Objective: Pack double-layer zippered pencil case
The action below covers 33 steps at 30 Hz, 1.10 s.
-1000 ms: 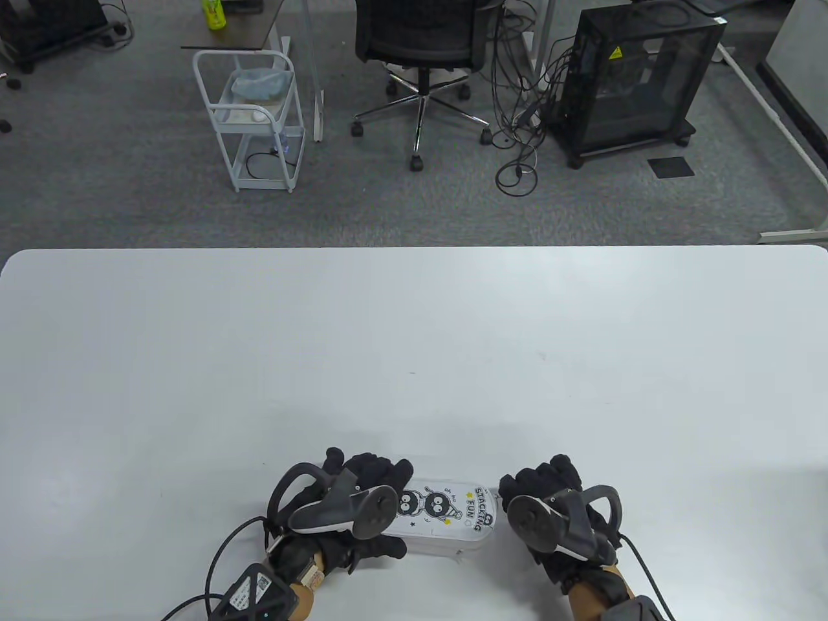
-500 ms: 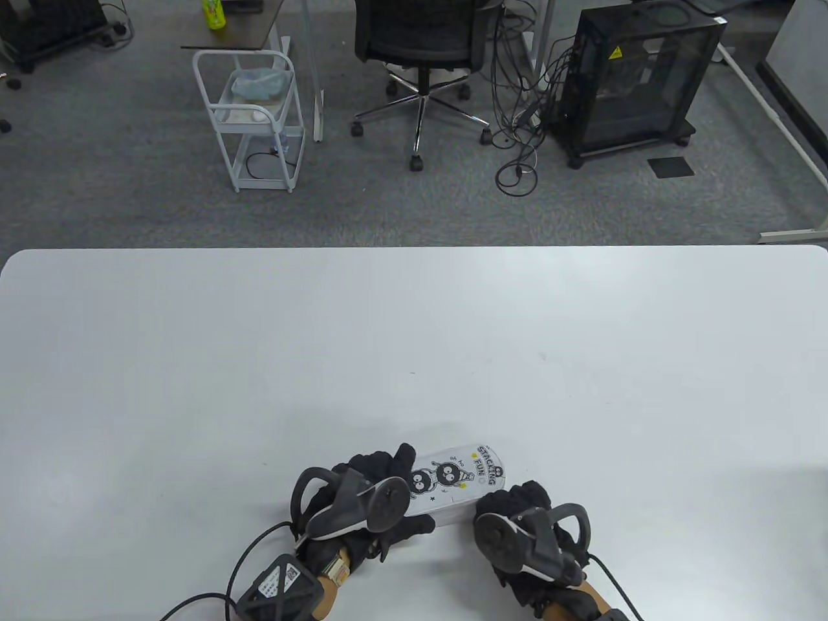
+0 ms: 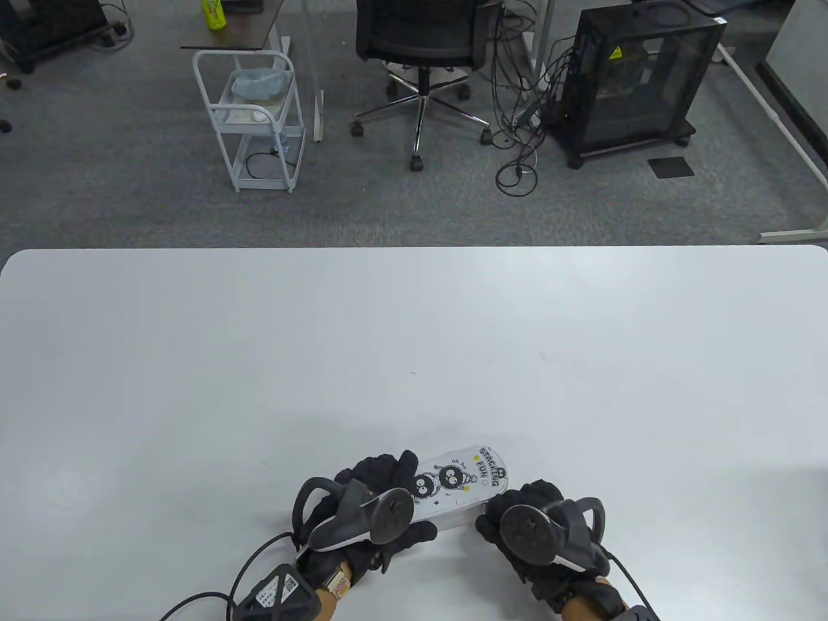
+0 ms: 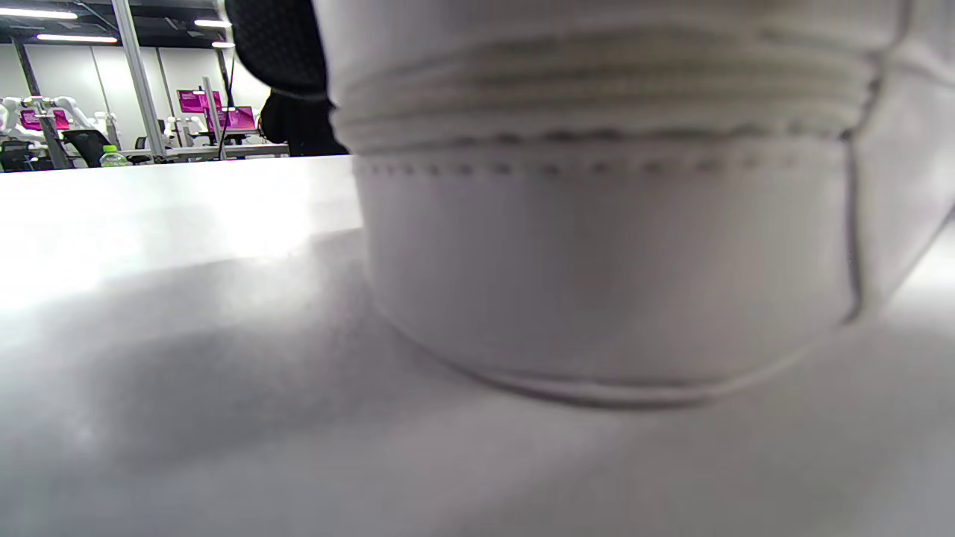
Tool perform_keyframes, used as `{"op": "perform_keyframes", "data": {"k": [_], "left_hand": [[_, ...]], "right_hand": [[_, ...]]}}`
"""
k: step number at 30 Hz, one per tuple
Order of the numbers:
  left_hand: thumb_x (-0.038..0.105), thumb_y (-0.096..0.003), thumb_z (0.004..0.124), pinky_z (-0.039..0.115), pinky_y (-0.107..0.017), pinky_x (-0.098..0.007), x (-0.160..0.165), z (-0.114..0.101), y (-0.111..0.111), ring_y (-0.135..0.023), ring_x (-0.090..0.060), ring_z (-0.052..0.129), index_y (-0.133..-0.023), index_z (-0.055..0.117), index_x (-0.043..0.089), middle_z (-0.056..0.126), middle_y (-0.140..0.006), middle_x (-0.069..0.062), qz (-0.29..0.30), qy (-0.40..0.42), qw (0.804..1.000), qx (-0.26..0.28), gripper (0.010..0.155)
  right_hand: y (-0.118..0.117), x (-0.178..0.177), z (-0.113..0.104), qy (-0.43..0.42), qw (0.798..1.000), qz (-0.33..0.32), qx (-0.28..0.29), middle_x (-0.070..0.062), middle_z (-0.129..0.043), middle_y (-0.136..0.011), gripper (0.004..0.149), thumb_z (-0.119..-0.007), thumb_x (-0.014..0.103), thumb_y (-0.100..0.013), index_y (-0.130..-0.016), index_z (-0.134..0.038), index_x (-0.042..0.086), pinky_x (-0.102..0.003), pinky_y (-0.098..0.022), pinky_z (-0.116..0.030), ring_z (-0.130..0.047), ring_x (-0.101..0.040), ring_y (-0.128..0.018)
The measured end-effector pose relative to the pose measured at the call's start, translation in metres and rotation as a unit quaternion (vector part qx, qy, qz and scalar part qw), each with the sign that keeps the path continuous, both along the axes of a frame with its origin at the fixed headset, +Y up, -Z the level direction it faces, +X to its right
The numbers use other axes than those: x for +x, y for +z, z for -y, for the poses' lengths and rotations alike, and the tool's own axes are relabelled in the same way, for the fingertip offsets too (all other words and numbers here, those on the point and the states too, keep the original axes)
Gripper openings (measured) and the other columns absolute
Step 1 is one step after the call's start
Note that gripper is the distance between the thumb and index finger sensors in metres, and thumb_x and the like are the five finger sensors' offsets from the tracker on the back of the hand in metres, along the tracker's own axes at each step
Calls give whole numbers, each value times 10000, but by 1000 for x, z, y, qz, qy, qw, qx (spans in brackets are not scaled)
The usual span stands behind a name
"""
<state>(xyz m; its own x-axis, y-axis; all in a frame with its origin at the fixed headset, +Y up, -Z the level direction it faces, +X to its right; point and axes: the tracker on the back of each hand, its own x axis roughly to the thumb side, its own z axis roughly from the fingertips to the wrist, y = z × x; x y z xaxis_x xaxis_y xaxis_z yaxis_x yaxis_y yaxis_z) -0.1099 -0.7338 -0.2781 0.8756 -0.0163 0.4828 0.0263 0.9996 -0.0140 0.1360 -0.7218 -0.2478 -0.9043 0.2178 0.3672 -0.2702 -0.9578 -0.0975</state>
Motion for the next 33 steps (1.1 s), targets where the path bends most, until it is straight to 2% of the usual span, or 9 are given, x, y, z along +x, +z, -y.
{"op": "perform_keyframes", "data": {"k": [3,6,9,11,14,18,25,33], "left_hand": [[885,-276,479,655,-677,-565,-14,-16,1,-974,-398,748,-1046,394,284,631,-1088,-75,-2,13,999,51,980],[856,-304,497,648,-680,-568,-41,-34,-3,-967,-390,759,-1037,432,277,656,-1074,-61,-25,40,994,102,937],[835,-327,521,635,-684,-581,-73,-40,-12,-965,-399,757,-1035,451,266,663,-1070,-65,-70,74,989,105,911],[826,-335,533,632,-684,-585,-90,-38,-18,-963,-401,759,-1033,461,263,669,-1067,-68,-93,87,987,98,899],[821,-338,542,629,-684,-590,-110,-25,-30,-957,-405,767,-1029,478,259,682,-1060,-72,-130,87,985,67,893],[819,-331,550,639,-679,-594,-120,-13,-38,-928,-398,817,-1013,538,262,746,-1031,-58,-142,78,986,38,880],[815,-333,551,644,-677,-593,-114,-16,-37,-923,-393,828,-1009,548,265,761,-1023,-53,-127,81,988,46,871],[811,-332,555,641,-680,-595,-111,-13,-36,-921,-391,833,-1006,555,267,769,-1019,-49,-118,65,990,46,866]], "right_hand": [[2,15,-12,-20,998,22,52,31,-1012,-568,580,-690,567,-394,-746,-881,148,-486,-625,-667,-974,-228,-550],[2,31,-20,-44,993,53,91,-25,-926,-822,660,-673,582,-398,-905,-768,170,-535,-677,-582,-885,-299,-763],[-1,47,-21,-30,990,87,103,-78,-783,-997,730,-663,599,-400,-1004,-644,190,-584,-709,-490,-752,-368,-912],[-6,56,-17,-15,989,114,92,-100,-711,-1052,752,-658,607,-401,-1029,-600,197,-602,-716,-445,-679,-402,-958],[-16,68,-4,-2,988,148,43,-105,-696,-1064,760,-657,610,-401,-1036,-590,197,-611,-717,-431,-665,-411,-967],[-23,76,9,-32,987,156,-9,-98,-736,-1043,735,-670,596,-401,-1016,-635,193,-612,-714,-446,-700,-399,-953],[-25,79,12,-44,985,165,-23,-92,-761,-1030,722,-672,592,-403,-1006,-654,196,-610,-711,-459,-722,-393,-945],[-26,75,12,-61,987,146,-35,-91,-775,-1022,712,-675,588,-407,-1000,-669,194,-611,-710,-463,-731,-393,-940]]}}
